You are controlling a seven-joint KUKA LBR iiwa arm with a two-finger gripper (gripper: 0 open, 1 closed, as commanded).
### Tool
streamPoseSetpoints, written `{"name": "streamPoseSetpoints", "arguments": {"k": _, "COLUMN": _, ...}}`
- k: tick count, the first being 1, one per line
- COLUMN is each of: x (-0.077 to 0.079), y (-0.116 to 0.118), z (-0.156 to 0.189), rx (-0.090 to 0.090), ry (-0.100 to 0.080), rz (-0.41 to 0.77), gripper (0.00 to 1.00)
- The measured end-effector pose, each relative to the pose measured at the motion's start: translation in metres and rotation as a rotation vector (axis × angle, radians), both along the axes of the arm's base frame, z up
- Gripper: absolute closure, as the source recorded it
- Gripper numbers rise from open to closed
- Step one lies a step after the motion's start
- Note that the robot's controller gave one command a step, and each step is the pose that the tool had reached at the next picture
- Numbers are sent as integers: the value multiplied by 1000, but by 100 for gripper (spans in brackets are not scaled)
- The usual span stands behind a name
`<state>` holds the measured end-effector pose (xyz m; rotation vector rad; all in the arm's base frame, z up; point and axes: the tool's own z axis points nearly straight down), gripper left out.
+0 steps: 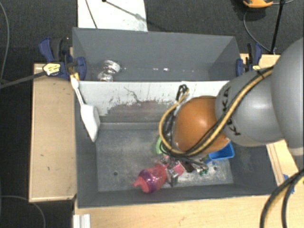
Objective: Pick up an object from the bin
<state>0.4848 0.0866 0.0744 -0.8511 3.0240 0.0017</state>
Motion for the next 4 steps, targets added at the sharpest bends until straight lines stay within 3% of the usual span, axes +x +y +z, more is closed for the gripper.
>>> {"name": "streamPoseSetpoints", "arguments": {"k": 1, "x": -1, "y": 0, "z": 16, "rx": -1, "ry": 4, "rz": -5, "gripper": 100}}
{"name": "streamPoseSetpoints", "arguments": {"k": 4, "x": 1, "y": 0, "z": 47, "rx": 0, "ry": -5, "rz": -8, "gripper": 100}}
